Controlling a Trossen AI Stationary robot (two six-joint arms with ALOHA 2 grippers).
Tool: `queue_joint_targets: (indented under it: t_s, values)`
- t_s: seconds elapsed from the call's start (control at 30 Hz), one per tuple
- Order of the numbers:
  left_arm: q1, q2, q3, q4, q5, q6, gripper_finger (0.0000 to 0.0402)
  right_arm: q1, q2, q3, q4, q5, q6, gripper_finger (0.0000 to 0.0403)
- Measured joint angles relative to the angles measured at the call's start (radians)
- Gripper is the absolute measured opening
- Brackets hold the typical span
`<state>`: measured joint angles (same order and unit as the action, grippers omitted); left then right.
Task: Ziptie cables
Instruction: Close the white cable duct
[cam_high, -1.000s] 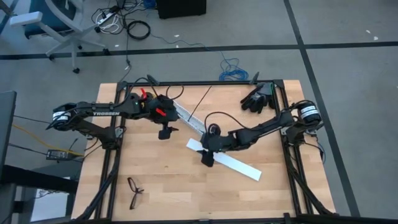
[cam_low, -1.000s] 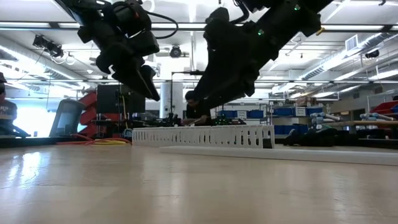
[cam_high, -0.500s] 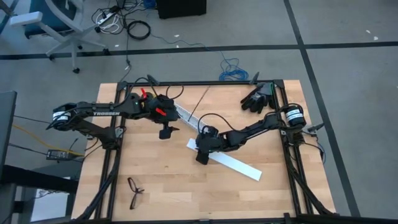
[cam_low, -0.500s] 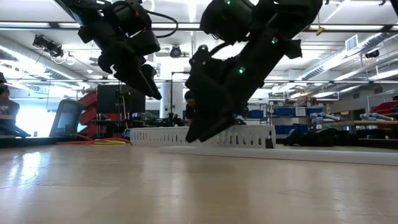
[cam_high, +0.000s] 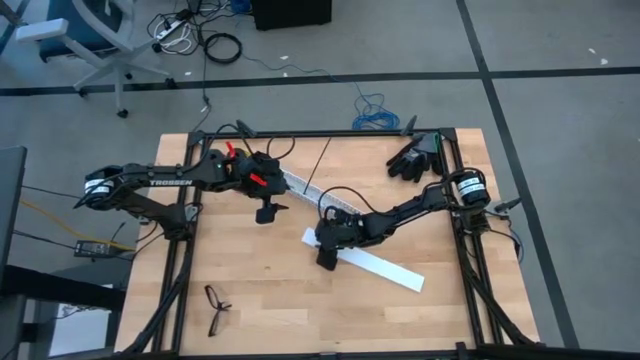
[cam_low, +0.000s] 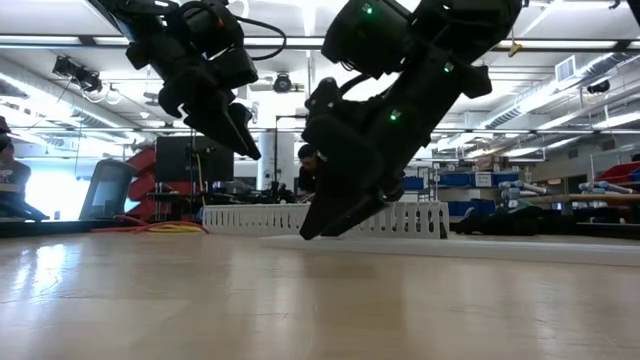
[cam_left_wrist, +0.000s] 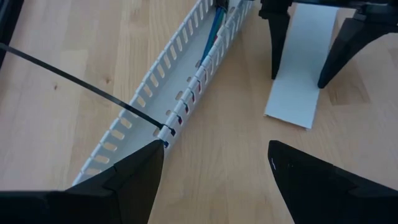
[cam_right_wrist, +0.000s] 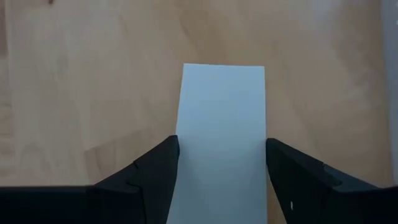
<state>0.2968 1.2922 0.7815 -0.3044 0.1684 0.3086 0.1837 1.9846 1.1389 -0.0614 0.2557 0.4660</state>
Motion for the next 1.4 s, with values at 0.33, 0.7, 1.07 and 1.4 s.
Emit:
queue_joint_targets:
  t_s: [0.33, 0.7, 1.07, 1.4]
  values:
    - [0.000, 0.000, 0.000, 0.000, 0.000, -0.003, 0.0300, 0.000, 0.000, 0.000, 0.000, -0.023, 0.002, 0.0237]
    - [0.000, 0.000, 0.000, 0.000, 0.000, -0.003, 0.0300, 0.001, 0.000, -0.001, 0.023, -0.053, -0.004, 0.0311]
    - [0.000, 0.000, 0.000, 0.003, 0.000, -0.003, 0.0300, 0.006, -0.041, -0.001, 0.044, -0.091, 0.001, 0.0321]
    - [0.000, 0.000, 0.000, 0.012, 0.000, -0.003, 0.0300, 0.045, -0.039, -0.001, -0.068, -0.041, -0.036, 0.0308]
